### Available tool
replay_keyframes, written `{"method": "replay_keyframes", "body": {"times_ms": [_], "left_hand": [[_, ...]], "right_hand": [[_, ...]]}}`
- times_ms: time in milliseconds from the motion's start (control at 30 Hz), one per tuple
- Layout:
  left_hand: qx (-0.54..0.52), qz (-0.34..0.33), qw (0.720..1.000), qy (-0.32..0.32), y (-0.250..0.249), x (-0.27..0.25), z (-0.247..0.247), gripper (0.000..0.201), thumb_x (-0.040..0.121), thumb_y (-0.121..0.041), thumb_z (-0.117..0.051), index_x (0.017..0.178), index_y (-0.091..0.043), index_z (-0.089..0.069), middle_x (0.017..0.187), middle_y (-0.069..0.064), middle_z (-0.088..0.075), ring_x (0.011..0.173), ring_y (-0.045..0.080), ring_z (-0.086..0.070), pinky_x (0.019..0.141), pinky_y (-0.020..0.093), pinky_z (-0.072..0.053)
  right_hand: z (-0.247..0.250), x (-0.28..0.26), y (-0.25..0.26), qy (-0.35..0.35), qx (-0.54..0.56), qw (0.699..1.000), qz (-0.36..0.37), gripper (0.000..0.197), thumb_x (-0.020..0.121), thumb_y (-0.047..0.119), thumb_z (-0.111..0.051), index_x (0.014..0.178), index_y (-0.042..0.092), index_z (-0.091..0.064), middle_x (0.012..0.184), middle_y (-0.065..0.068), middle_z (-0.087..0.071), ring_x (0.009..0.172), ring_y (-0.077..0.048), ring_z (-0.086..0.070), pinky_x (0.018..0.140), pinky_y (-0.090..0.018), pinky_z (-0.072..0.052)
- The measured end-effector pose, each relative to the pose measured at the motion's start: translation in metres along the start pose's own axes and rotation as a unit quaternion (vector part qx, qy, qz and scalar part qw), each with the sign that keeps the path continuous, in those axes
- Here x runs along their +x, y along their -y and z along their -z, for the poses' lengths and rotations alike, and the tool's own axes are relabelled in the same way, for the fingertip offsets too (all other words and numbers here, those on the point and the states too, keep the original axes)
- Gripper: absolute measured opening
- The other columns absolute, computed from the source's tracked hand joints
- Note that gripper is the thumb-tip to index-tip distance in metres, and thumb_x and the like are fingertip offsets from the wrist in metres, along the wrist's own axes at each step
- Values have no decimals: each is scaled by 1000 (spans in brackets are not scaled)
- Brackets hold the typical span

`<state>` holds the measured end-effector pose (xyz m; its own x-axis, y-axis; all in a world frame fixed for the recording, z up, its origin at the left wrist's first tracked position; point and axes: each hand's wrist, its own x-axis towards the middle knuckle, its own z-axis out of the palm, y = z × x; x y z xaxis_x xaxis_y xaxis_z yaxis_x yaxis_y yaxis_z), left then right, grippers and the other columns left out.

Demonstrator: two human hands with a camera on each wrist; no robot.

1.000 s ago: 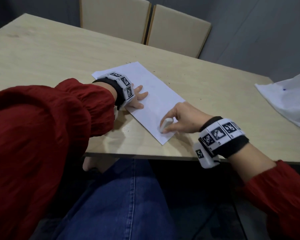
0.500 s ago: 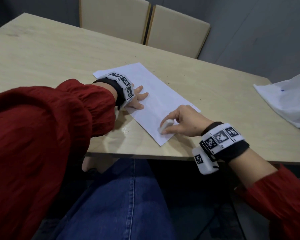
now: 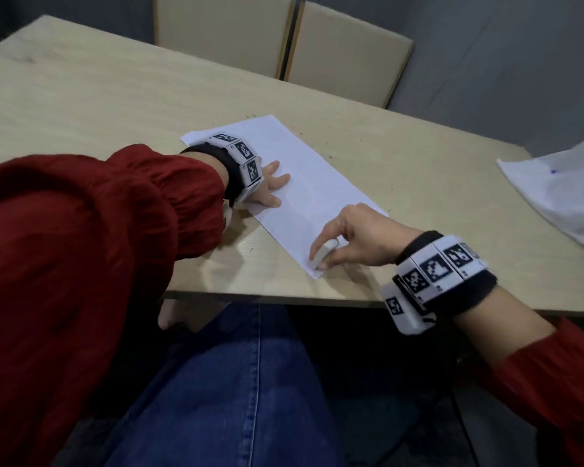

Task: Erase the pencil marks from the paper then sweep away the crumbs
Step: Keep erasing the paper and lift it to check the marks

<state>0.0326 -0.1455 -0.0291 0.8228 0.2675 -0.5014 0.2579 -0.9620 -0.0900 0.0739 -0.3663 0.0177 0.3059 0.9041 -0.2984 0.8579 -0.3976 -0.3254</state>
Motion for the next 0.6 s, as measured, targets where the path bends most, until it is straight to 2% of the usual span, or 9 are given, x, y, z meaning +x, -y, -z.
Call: {"method": "replay_keyframes", "body": {"times_ms": [67, 133, 200, 267, 333, 400, 433, 533, 600], "left_hand": [[-3, -5, 1000, -2, 1, 1, -1, 69, 101, -53, -30, 153, -31, 10, 161, 4, 19, 148, 38, 5, 116, 50, -4], [-11, -6, 1000, -4, 2, 1, -1, 69, 101, -53, -30, 153, -31, 10, 161, 3, 19, 148, 38, 5, 116, 51, -4], [-16, -5, 1000, -7, 2, 0, 0, 69, 101, -52, -30, 153, -31, 10, 161, 4, 18, 148, 37, 6, 116, 51, -5], [-20, -8, 1000, -14, 0, -2, 1, 68, 102, -51, -29, 154, -30, 9, 161, 4, 17, 148, 37, 7, 116, 51, -5], [-25, -6, 1000, -18, -1, -5, 1, 67, 102, -50, -29, 154, -29, 9, 161, 4, 17, 148, 36, 7, 116, 50, -5], [-32, -3, 999, -19, -3, -9, 1, 67, 103, -49, -29, 154, -27, 8, 162, 5, 15, 148, 35, 7, 117, 49, -6], [-35, -2, 999, -20, -3, -11, 1, 67, 103, -48, -31, 155, -26, 7, 162, 5, 14, 149, 35, 5, 117, 48, -7], [-47, -9, 998, -37, 3, -15, 7, 68, 101, -42, -43, 156, -24, -6, 163, 8, -2, 147, 31, -15, 116, 40, -19], [-64, -11, 996, -58, 14, -17, 13, 65, 97, -35, -55, 153, -21, -26, 153, 10, -34, 133, 28, -42, 105, 33, -34]], "right_hand": [[-2, -7, 0, 1, -21, 1000, 4, 17, 72, 29, -80, 87, 36, -76, 77, 11, -72, 66, -7, -54, 65, -22, -40], [-3, -8, 4, 15, -64, 998, 12, 15, 73, 36, -79, 87, 38, -75, 83, 9, -72, 73, -13, -57, 71, -27, -41], [-1, -10, 3, 35, -94, 995, 8, 13, 72, 42, -78, 85, 39, -74, 81, 9, -71, 68, -11, -52, 67, -26, -37], [6, -13, -7, 31, -54, 998, -12, 13, 71, 42, -79, 83, 37, -74, 74, 4, -69, 60, -10, -46, 63, -27, -39], [16, -11, -28, -46, 44, 997, -54, 9, 74, 33, -79, 82, 30, -75, 76, 0, -70, 63, -10, -49, 60, -24, -41], [29, -4, -53, -154, 110, 974, -126, 6, 76, 22, -78, 82, 23, -74, 78, 2, -70, 71, -11, -54, 59, -16, -41], [33, 3, -65, -184, 121, 961, -168, 6, 77, 19, -77, 82, 21, -74, 77, 2, -68, 73, -12, -55, 60, -17, -42], [39, 23, -91, -145, 102, 951, -252, 11, 76, 20, -77, 84, 14, -74, 78, -2, -66, 73, -16, -56, 65, -26, -46], [37, 34, -97, -129, 118, 944, -279, 13, 76, 18, -78, 83, 9, -72, 75, -5, -65, 66, -17, -57, 66, -33, -51]]}}
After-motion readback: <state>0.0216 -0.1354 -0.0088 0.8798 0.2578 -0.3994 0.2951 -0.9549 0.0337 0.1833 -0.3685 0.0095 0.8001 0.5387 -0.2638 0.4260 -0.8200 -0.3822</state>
